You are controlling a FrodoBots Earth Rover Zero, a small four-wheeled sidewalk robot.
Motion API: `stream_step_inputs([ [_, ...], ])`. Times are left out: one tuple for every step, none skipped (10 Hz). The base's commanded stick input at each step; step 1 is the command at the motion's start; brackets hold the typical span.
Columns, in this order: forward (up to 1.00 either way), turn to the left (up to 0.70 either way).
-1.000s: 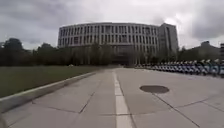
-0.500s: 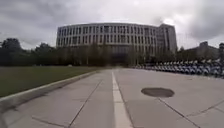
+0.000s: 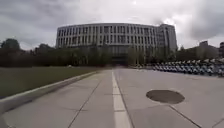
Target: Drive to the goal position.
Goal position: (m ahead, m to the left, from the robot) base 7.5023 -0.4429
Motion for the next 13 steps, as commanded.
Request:
stream_step_inputs([
  [0.70, 0.00],
  [0.70, 0.00],
  [0.70, 0.00],
  [0.70, 0.00],
  [0.70, 0.00],
  [0.70, 0.00],
  [0.70, 0.00],
  [0.70, 0.00],
  [0.70, 0.00],
  [0.70, 0.00],
  [0.70, 0.00],
  [0.70, 0.00],
  [0.70, 0.00],
])
